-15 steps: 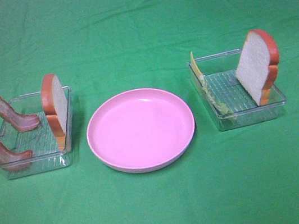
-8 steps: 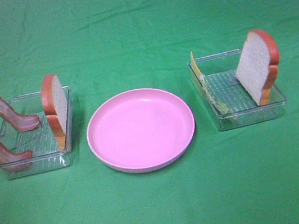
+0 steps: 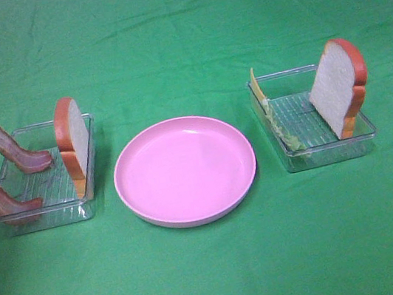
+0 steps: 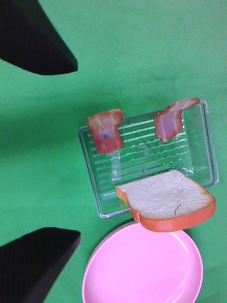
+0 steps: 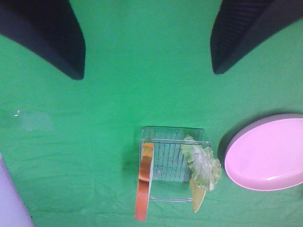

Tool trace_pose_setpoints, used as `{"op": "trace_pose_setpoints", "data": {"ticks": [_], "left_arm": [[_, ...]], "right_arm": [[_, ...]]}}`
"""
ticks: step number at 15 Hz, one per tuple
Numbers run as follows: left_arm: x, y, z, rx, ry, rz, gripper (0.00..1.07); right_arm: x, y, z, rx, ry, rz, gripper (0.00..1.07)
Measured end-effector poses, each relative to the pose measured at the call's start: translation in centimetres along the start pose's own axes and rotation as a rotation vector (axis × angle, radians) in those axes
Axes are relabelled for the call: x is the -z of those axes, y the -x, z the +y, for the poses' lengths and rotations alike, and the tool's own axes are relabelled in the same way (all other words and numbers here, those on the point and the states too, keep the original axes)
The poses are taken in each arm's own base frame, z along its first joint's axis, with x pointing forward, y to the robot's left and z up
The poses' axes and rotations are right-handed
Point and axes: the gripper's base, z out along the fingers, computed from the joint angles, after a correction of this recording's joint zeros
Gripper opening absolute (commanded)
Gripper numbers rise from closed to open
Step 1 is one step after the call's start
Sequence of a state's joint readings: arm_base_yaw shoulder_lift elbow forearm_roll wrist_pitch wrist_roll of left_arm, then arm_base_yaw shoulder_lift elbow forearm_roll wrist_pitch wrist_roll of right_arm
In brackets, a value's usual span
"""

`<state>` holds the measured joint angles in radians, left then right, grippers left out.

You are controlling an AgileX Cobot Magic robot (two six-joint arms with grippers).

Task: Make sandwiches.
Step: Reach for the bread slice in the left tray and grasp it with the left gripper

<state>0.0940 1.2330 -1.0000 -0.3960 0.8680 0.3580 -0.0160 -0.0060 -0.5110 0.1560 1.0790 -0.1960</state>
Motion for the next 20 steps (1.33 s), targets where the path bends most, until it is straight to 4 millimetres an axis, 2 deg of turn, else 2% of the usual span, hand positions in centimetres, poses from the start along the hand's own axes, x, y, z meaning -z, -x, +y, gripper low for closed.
{"op": "trace_pose_setpoints", "data": {"ticks": [3,4,5,8,12,18,19,20], "left_arm": [[-2.9,3.1,-1.0,-0.006,-0.070,0.108,0.77],[-4.2,4.0,-1.8,-0.007,-0.093,0.151,0.76],[-5.9,5.3,-3.6,-0.021,-0.099,0.209,0.76],[-9.2,6.6,-6.9,-0.005,0.036,0.332,0.76],[-12.6,7.5,-10.9,-0.010,0.150,0.416,0.76],[-17.5,6.6,-11.1,0.004,0.184,0.497,0.76],[-19.0,6.6,-11.0,0.012,0.179,0.475,0.76],[-19.6,6.4,-11.0,0.016,0.179,0.473,0.76]], "right_arm": [[0.0,0.0,0.0,0.000,0.000,0.000,0.70],[0.0,0.0,0.0,0.000,0.000,0.000,0.70],[0.0,0.0,0.0,0.000,0.000,0.000,0.70],[0.0,0.0,0.0,0.000,0.000,0.000,0.70],[0.0,0.0,0.0,0.000,0.000,0.000,0.70],[0.0,0.0,0.0,0.000,0.000,0.000,0.70],[0.0,0.0,0.0,0.000,0.000,0.000,0.70],[0.0,0.0,0.0,0.000,0.000,0.000,0.70]]}}
